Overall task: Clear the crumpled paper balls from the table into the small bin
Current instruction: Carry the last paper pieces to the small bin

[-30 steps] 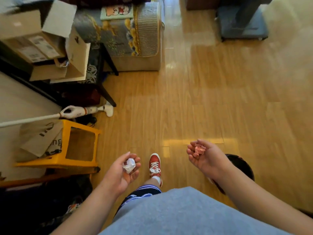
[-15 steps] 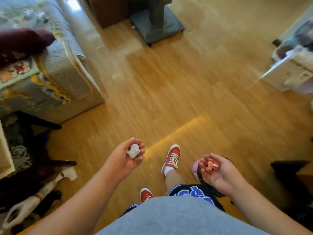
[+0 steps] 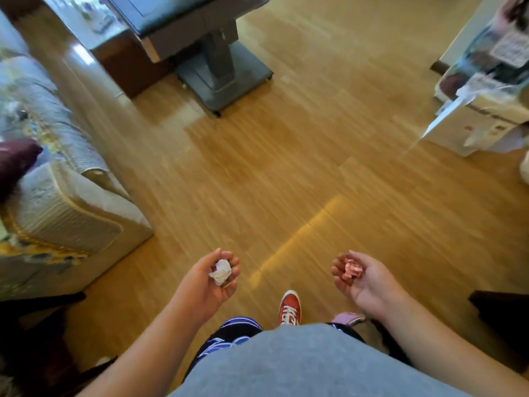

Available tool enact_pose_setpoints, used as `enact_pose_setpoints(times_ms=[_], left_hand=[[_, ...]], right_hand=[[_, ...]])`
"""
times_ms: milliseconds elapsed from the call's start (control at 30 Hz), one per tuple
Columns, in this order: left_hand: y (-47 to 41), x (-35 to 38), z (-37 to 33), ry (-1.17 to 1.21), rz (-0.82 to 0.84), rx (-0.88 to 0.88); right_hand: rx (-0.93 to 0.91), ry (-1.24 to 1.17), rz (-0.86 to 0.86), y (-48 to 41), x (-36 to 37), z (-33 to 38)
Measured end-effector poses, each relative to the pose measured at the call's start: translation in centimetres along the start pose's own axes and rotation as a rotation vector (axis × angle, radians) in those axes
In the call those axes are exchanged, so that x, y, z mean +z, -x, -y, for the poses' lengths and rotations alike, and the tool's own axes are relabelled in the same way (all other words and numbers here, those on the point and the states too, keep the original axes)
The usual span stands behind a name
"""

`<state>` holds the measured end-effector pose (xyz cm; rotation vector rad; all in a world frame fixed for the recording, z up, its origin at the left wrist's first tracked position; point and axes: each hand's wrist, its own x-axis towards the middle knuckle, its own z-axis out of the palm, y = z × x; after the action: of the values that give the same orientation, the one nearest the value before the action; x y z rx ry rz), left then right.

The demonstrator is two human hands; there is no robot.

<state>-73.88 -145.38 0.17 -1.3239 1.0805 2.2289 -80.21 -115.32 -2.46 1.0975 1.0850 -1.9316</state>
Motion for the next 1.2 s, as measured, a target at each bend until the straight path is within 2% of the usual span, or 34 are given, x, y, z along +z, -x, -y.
enact_pose_setpoints(times_ms=[233,367,500,633,767,933,1033,1200], left_hand=[[-5.6,3.1,-7.5,-0.020,-0.003,-0.031],[-11.0,7.2,-13.2,-0.118,0.042,-0.051],[-16.1,13.4,-18.2,-0.242,0.127,-0.092],[-19.4,21.3,-20.1,-0.426,0.232,-0.158],[-21.7,31.3,-18.2,-0.584,0.378,-0.262],[-22.6,45.1,-11.7,-0.811,0.491,-0.355],[-22.4,52.6,-7.2,-0.902,0.566,-0.370],[-21.8,61.9,-1.3,-0.972,0.564,-0.371]], right_hand=[[-0.039,-0.065,0.061,-4.9,7.4,9.0],[-0.070,-0.132,0.039,-7.9,9.9,13.5],[-0.114,-0.254,-0.040,-9.7,9.3,16.9],[-0.173,-0.405,-0.129,-9.0,6.5,18.9],[-0.238,-0.598,-0.260,-7.0,1.3,19.5],[-0.242,-0.816,-0.404,-5.1,-6.5,20.2],[-0.246,-0.879,-0.462,-4.6,-11.7,21.1],[-0.248,-0.894,-0.475,-4.4,-19.8,24.6]])
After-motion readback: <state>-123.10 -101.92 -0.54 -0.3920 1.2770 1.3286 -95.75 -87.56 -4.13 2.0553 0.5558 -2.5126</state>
